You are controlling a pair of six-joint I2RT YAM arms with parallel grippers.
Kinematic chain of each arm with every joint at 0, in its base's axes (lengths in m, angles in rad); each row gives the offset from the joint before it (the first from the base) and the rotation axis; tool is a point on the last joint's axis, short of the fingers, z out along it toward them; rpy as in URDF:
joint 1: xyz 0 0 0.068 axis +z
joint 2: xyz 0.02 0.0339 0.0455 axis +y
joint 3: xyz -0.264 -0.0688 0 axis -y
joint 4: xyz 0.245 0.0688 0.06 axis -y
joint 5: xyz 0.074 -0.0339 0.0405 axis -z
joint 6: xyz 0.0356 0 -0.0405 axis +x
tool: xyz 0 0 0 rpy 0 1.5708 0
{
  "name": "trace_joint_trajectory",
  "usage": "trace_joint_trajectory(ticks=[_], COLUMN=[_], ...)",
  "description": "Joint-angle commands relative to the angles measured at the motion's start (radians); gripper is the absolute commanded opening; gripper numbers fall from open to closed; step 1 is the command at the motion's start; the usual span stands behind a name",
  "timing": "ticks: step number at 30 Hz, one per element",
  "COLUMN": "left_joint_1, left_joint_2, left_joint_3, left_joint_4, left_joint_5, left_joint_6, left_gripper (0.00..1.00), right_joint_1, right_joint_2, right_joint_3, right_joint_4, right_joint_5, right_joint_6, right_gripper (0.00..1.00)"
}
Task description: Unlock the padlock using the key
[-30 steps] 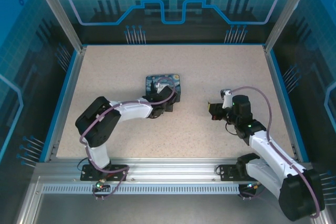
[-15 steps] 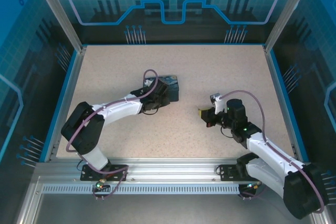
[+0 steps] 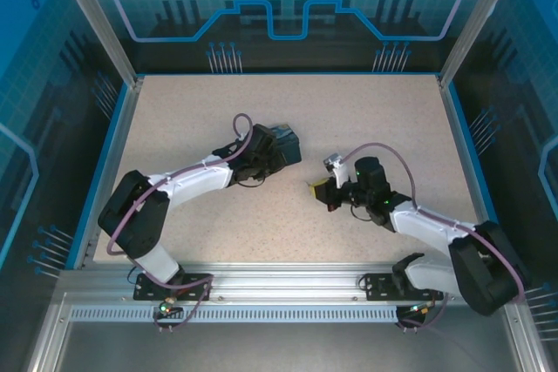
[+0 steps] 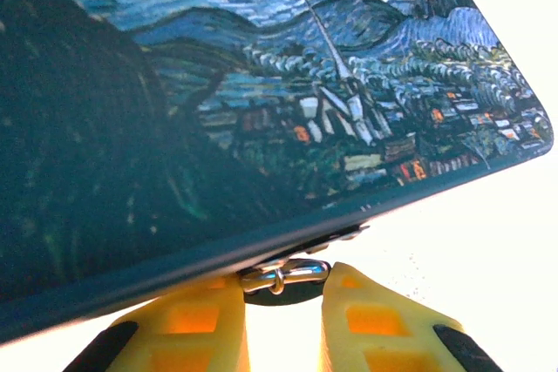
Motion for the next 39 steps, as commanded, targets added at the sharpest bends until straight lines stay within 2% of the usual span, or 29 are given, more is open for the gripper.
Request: trace_joint_trajectory(ticks=[1,10,22,39], left_joint_1=[0.017,0.029,0.033,0.033], left_joint_2=[-0.051,-0.072,-0.074,-0.084], left_joint_3=[-0.011,-0.028,-0.035,-0.044], left_joint_4=[0.073,0.079,0.088,0.083], left_joint_5=[0.053,0.064,0.072,0.07], left_joint_6=[-0.042,-0.043,-0.037,-0.03], left_gripper=[0.17,0.17,0.16,0.15], right_joint_1=[0.01,-0.022,-0.024,-0.043], right_joint_2=[0.059,0.284,0.475,0.547], right_joint_3=[0.059,0.181,0.291,0.312], right_joint_4=[0.062,0.105,0.138,0.222], right_joint_5=[-0.064,-0.184,-0.189,-0.203], right_joint_6=[-0.083,-0.143,-0.157,-0.119], right_gripper=[0.0,0.0,0.0,0.0])
